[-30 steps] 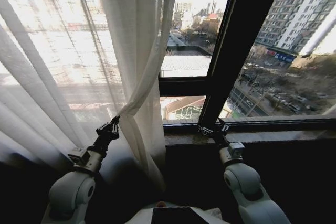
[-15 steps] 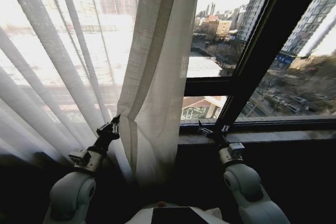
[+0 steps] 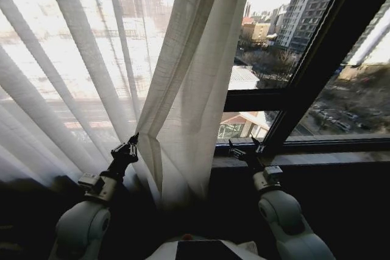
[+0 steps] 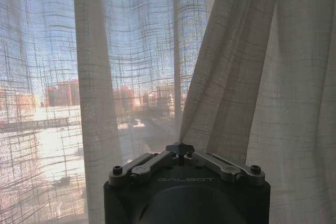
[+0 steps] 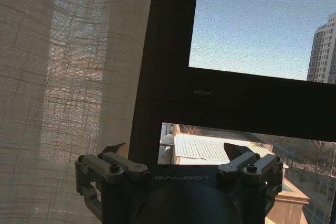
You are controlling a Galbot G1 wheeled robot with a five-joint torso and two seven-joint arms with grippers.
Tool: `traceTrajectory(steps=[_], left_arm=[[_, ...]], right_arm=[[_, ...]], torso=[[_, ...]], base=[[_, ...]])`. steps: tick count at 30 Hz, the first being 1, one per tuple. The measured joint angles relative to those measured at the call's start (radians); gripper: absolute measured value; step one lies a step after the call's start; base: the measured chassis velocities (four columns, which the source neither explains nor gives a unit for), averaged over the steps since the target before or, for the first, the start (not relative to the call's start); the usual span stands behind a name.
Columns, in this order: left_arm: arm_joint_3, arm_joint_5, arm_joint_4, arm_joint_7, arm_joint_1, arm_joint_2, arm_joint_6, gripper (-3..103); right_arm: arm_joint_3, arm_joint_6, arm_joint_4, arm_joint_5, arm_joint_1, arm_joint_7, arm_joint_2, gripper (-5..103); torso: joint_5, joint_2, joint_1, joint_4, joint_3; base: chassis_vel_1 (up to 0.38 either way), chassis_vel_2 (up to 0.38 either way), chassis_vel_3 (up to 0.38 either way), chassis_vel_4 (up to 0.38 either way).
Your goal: Open the curtains by pulling them apart, changing their state from closed to fully open.
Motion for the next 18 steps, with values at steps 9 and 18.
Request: traceTrajectory(steps=[9,18], left_arm=[[0.006,0.009,0.000,0.000,0.000,-0.004,-0.001,0],[0.006,0.011,-0.002,0.000,0.002,-0.007,-0.003,0]], right_arm=[[-0.001,0.001,0.000,0.000,-0.001,0.000,-0.001,100],[-0.009,0.001,0.000,-0.006,-0.001,0.000,0.000,100]], torso=[[0.0005,0.000,0.000,-0.0001,0.000],[0.0004,0.000,0.000,-0.0001,0.000]], base=[[0.152,0.176,-0.164,-0.179],[0.164,0.162,-0.160,-0.166]])
